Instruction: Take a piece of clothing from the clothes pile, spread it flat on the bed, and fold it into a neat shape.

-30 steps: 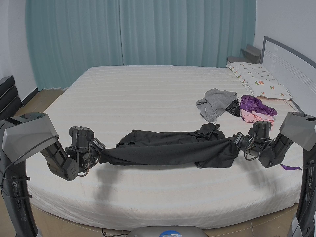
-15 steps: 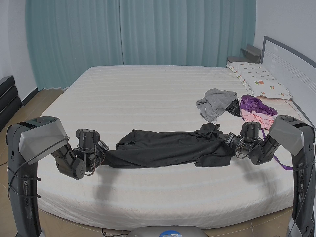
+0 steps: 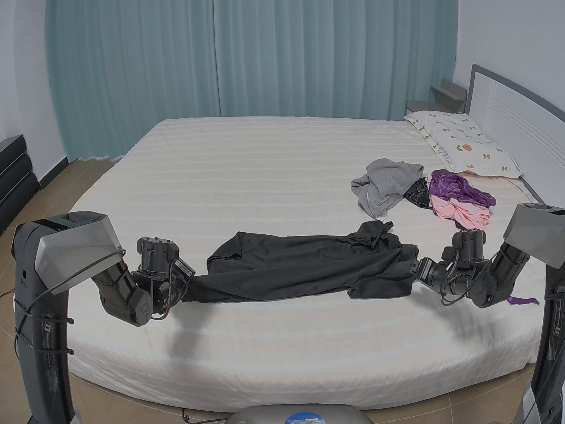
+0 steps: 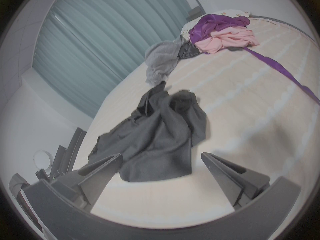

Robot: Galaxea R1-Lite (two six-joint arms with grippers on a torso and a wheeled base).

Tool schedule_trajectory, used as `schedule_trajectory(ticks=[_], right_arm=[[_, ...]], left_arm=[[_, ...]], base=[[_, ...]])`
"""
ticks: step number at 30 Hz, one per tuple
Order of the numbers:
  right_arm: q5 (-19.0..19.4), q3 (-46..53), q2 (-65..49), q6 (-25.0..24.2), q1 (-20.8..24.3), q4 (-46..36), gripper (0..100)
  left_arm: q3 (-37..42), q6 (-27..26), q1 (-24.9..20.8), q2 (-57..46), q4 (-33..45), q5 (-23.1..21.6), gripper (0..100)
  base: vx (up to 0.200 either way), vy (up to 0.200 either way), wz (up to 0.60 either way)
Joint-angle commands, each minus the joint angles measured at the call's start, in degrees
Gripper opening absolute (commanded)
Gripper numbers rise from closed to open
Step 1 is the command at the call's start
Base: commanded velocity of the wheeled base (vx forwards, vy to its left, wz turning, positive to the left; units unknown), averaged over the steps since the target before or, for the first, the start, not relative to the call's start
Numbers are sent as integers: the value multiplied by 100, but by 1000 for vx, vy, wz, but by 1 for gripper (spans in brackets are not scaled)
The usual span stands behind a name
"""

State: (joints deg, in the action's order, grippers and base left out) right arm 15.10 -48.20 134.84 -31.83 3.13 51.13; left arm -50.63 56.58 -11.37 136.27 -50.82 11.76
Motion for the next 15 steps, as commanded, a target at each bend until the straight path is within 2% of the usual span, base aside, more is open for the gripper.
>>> schedule_trajectory(ticks=[1,8,15], right_arm=[[80,329,-2,133,47,3,100],[54,-40,332,124,328,-68,100],[-113,-770,526,133,478,-868,100]], left_arm=[[141,3,-23,-135,-7,1,0],[273,3,-23,-276,-7,1,0],[317,3,-23,-276,-15,1,0]], base=[[0,0,0],[0,0,0],[0,0,0]])
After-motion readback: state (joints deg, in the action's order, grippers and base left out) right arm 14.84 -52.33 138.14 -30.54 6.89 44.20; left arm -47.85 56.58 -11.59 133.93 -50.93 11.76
